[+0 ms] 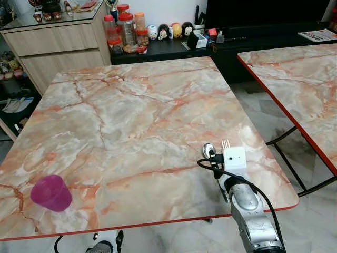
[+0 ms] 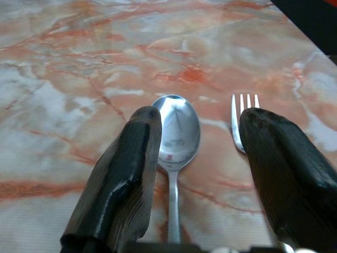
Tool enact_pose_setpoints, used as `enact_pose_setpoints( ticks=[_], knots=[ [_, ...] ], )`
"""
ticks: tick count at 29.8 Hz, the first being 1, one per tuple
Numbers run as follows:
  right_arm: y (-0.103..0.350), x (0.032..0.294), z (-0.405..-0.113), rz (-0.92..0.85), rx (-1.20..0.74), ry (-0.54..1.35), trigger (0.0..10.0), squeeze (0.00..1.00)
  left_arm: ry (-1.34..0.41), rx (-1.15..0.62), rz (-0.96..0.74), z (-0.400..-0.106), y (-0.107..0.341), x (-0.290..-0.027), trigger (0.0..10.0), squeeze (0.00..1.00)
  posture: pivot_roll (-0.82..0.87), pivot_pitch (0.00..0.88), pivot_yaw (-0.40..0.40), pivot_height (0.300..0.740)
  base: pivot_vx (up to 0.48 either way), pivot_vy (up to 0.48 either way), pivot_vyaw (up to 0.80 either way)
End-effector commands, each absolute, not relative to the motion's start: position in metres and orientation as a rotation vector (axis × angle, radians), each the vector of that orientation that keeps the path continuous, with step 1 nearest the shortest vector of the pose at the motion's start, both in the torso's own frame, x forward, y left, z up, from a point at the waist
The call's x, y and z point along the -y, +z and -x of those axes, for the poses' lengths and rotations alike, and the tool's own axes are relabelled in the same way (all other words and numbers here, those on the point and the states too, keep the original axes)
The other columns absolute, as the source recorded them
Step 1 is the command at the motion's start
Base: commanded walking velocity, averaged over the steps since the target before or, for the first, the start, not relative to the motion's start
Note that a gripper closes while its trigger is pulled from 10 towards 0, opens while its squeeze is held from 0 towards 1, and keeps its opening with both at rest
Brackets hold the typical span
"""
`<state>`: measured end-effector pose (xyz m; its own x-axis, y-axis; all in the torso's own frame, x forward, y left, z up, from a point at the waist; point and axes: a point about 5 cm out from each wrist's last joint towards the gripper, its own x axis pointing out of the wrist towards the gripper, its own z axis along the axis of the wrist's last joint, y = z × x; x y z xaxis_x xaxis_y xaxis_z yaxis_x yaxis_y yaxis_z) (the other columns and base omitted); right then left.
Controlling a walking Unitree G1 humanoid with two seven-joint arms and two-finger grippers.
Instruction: Setting the table
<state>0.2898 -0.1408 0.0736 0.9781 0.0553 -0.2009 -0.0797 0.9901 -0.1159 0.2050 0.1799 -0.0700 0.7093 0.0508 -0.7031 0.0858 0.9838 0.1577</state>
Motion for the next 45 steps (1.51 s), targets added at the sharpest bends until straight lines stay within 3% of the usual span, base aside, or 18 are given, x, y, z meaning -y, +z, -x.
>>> enact_pose_setpoints(
  ticks=[1, 24, 45],
  knots=[
    [0.074, 0.136, -0.290, 0.114, -0.210, 0.083, 10.0, 0.00, -0.018, -0.794, -0.187, -0.203, -0.071, -0.182, 10.0, 0.00, -0.02, 0.042, 0.053, 0.740, 0.000, 0.000, 0.00],
    [0.057, 0.138, -0.283, 0.109, -0.308, 0.037, 10.0, 0.00, -0.026, -0.798, -0.192, -0.203, -0.071, -0.182, 10.0, 0.00, -0.02, 0.039, 0.055, 0.740, 0.000, 0.000, 0.00],
    [0.054, 0.121, -0.288, 0.068, -0.309, 0.116, 10.0, 0.00, -0.028, -0.805, -0.197, -0.203, -0.071, -0.182, 10.0, 0.00, -0.01, 0.033, 0.055, 0.740, 0.000, 0.000, 0.00]
  ],
)
